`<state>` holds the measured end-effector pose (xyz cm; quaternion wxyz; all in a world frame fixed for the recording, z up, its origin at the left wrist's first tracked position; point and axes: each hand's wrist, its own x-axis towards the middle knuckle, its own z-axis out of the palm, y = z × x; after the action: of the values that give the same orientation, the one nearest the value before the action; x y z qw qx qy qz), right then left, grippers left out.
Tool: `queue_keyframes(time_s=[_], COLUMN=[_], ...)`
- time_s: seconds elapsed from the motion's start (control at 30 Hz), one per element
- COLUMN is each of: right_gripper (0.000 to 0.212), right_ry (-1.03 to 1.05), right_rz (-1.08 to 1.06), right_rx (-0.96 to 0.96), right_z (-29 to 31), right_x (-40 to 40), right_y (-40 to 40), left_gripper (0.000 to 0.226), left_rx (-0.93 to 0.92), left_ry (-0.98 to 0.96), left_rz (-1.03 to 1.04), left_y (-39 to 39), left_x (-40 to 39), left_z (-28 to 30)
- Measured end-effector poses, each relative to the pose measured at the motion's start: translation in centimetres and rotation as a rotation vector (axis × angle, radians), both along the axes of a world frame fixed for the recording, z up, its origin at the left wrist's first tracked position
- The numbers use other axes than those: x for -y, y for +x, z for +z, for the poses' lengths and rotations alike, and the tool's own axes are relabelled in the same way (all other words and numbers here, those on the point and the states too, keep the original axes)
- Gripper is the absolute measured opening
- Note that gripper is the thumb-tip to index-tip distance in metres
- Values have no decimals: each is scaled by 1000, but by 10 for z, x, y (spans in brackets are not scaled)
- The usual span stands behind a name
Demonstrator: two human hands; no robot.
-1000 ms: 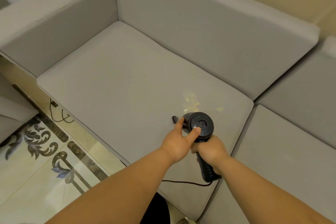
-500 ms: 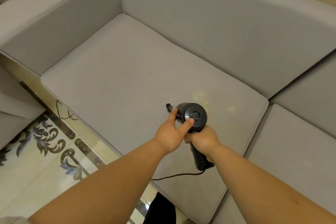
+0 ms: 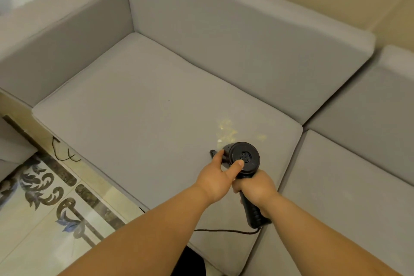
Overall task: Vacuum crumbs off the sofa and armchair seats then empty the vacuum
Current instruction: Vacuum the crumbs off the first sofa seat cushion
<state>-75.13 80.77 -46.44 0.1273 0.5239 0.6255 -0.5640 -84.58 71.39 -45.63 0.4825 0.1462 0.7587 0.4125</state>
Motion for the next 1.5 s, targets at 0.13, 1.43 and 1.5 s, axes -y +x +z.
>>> queue_keyframes(time_s=[0.13,1.43,1.5], right_gripper=[30,33,31], right_ry=[19,-101,-106], right_rz=[-31,6,-6], right_rx=[-60,16,18], right_z=[4,-22,-19], right_x=[-10,-9,-8], right_y=[-22,16,37], left_gripper=[80,82,82], left_rx=[-23,11,13], left_ry=[33,-47,-51], left_rz=[21,0,-12], left_y=[-21,17,38], left_x=[-11,-6,-6], left_z=[5,-20,-17])
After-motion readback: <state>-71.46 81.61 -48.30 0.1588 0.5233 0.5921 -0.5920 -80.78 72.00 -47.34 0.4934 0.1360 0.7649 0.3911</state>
